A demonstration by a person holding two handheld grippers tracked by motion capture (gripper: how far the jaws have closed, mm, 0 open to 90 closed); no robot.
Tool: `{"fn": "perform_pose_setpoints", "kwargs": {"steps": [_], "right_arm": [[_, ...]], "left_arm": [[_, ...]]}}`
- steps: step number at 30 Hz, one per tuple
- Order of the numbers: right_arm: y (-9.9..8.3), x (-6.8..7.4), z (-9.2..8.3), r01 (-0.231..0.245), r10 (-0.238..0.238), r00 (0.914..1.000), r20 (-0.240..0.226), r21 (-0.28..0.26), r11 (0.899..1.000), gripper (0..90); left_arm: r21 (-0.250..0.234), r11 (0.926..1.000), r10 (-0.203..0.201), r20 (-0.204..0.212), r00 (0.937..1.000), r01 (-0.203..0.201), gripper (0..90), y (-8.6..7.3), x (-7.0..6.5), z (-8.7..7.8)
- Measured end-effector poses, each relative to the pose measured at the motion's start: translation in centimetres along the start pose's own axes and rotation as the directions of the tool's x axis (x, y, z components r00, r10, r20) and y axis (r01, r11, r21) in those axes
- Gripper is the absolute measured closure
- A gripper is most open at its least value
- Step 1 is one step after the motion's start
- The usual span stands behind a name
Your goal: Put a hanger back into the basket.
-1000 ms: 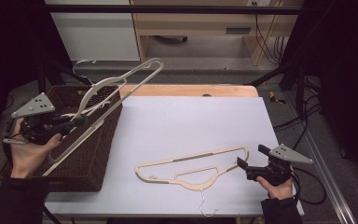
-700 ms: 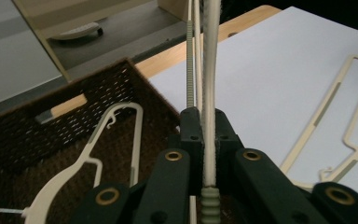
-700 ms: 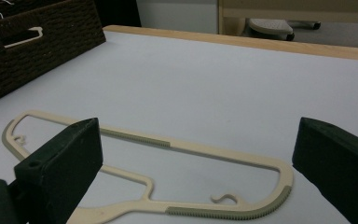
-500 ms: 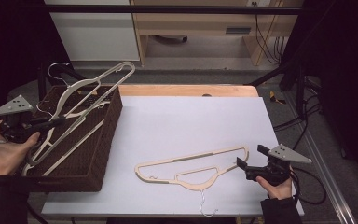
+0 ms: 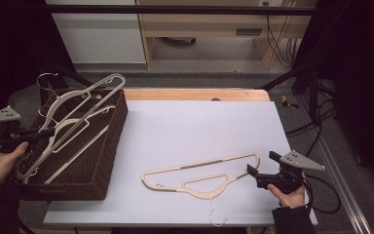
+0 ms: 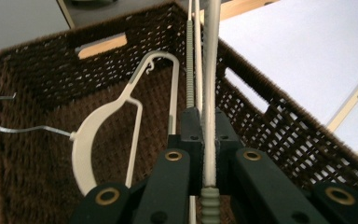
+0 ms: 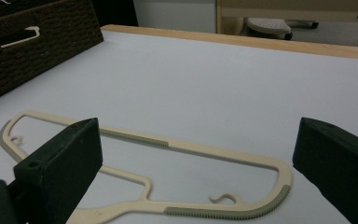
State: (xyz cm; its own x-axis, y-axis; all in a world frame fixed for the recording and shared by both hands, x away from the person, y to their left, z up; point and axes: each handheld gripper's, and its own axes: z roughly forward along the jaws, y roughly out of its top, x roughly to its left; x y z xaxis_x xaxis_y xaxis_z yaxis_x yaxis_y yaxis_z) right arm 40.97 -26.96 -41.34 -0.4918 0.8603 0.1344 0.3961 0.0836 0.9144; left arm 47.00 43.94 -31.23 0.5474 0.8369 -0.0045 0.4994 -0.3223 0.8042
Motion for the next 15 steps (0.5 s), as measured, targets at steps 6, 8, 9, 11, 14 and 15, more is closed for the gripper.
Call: {"fn": "perform_pose_setpoints", "kwargs": {"steps": [6,8,9,11,14,15], "right_arm": [[0.0,0.0,0.0,0.0,0.0,1.0,-0.001,-0.003,1.0,1.9],[0.0,0.0,0.0,0.007,-0.007,1.0,-0.005,-0.002,1.0,1.9],[0.0,0.0,0.0,0.002,-0.002,1.0,-0.006,0.002,1.0,1.9],[0.0,0.0,0.0,0.009,-0.009,0.9999,-0.011,0.0,1.0,1.9],[0.0,0.0,0.0,0.008,-0.008,0.9999,-0.01,0.001,1.0,1.9],[0.0,0.0,0.0,0.008,-0.008,0.9999,-0.009,0.0,1.0,1.9]], "left_arm": [[0.026,0.9995,-0.018,-0.014,0.9997,0.018,86.3,-0.9,0.8,0.2],[0.054,0.9981,-0.028,-0.017,0.9995,0.029,86.3,-1.5,1.0,0.5],[0.062,0.9977,-0.028,-0.022,0.9994,0.029,86.3,-1.7,1.1,0.6],[0.083,0.9959,-0.036,-0.015,0.9992,0.037,86.3,-2.0,1.3,0.9],[0.09,0.995,-0.042,-0.009,0.9991,0.043,86.3,-2.3,1.4,1.2],[0.091,0.9949,-0.042,-0.008,0.9991,0.043,86.3,-2.4,1.3,1.4]]}}
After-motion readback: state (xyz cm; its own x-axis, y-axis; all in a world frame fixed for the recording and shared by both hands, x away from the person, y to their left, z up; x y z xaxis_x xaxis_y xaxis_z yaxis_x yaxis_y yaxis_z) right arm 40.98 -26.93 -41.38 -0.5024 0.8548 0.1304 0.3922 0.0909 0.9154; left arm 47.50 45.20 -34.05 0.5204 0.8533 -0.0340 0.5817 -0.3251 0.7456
